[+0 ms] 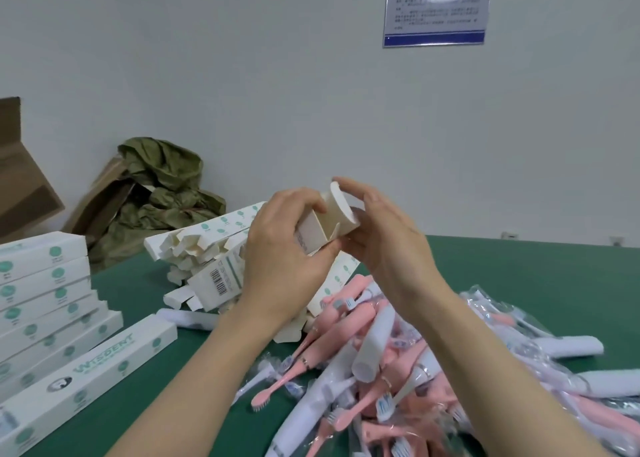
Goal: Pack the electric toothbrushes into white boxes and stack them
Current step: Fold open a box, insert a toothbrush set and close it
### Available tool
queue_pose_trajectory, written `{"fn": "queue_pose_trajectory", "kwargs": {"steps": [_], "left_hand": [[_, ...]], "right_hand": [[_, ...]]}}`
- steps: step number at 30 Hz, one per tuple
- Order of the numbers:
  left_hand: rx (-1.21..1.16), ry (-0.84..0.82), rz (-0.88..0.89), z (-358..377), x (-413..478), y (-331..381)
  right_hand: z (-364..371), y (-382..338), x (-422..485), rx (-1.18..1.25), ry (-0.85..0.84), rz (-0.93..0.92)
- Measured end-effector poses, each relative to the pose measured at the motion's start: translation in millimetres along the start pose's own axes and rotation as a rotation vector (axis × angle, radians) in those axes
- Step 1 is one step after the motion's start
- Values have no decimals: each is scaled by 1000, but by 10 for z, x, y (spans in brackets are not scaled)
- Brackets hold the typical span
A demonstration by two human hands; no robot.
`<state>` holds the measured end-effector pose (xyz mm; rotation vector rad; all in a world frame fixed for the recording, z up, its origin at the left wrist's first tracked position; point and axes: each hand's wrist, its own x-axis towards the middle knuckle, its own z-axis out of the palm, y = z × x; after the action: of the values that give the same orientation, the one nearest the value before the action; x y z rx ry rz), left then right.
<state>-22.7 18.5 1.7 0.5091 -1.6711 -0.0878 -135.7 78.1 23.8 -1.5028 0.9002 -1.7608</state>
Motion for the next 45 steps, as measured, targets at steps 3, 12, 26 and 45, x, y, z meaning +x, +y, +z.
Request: {"fn": "queue_pose_trajectory", "kwargs": {"steps": [3,12,26,45], "left_hand": [[-9,11,-106,-12,-67,-29],[-117,21,-286,-8,-158,-29],[-198,125,-317,5,-180,-22],[-649,427,-29,-367,-10,149]], "right_hand": [[100,157,-29,-203,24,-106],[159,259,-78,-429,102,-188],[344,428,-189,-944,-8,-357],[-13,497,52,-184,84,659]]}}
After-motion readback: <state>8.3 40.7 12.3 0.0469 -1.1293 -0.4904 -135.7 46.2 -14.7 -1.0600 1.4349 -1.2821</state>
